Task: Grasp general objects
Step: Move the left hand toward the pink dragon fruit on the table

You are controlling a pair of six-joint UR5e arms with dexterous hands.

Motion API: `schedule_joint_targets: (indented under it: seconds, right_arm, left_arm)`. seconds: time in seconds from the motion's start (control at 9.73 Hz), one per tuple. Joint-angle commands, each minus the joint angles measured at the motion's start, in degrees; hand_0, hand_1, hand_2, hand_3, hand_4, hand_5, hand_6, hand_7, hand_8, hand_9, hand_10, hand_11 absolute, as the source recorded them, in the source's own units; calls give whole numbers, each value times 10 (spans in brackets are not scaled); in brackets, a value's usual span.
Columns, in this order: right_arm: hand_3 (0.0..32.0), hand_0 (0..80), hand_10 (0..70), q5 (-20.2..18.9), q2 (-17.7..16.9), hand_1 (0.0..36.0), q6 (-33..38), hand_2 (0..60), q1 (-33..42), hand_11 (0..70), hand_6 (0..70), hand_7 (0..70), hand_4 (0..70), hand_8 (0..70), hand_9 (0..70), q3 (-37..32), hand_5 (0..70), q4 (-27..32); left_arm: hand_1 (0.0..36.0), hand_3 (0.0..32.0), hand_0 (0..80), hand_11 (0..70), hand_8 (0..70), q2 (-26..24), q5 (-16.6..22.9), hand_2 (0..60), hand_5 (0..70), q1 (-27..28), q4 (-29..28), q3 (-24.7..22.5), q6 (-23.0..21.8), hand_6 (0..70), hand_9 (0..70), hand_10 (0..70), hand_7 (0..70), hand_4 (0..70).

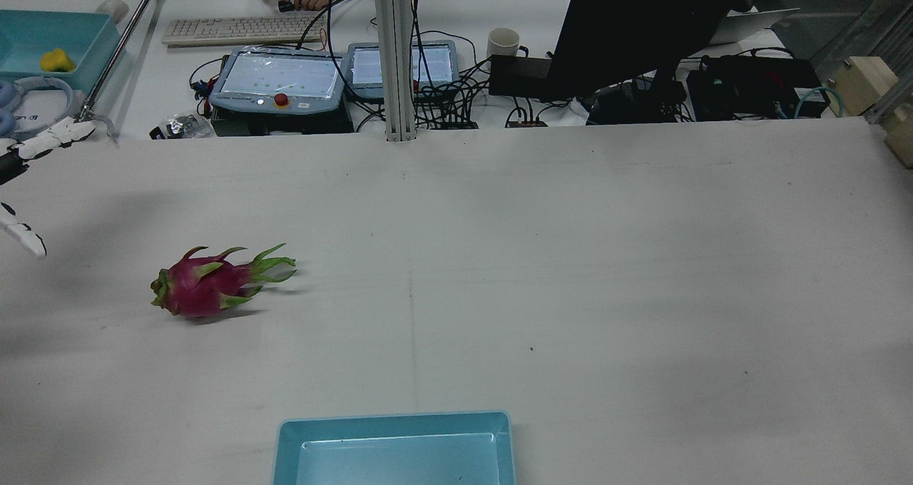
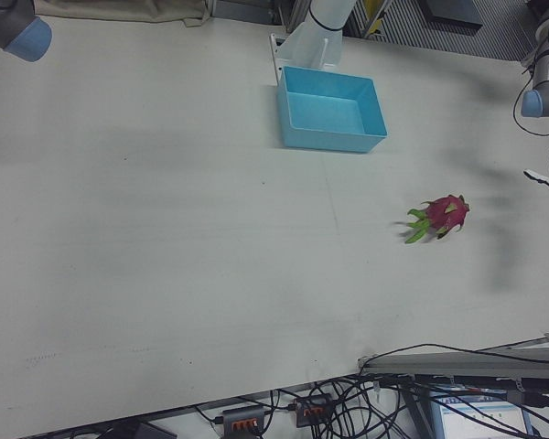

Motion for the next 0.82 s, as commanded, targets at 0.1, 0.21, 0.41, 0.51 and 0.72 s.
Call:
schedule_joint_targets:
  seconds: [0.1,0.21,0.41,0.51,0.72]
  right_arm:
    - [0,0,0,0,0,0,0,0,0,0,0,0,0,0,0,0,0,0]
    - [0,0,0,0,0,0,0,0,0,0,0,0,0,0,0,0,0,-1]
    - [0,0,0,0,0,0,0,0,0,0,0,0,0,0,0,0,0,0]
    - [0,0,0,0,0,0,0,0,0,0,0,0,0,0,0,0,0,0]
    - [0,0,0,0,0,0,0,0,0,0,0,0,0,0,0,0,0,0]
  left_arm:
    - [236,100,556,0,0,1,-87,70,36,108,54,-8,86,0,10,0,124,0]
    - [221,104,542,0,6,0,-95,55,25,121,61,-8,88,0,8,0,112,0]
    - [223,120,539,0,0,-1,-95,62,31,130,68,-6,103,0,6,0,102,0]
    - [215,156,530,0,2,-2,-95,61,35,130,67,-4,114,0,4,0,92,0]
    - [199,178,520,0,2,-4,-104,44,39,147,69,-2,128,0,2,0,84,0]
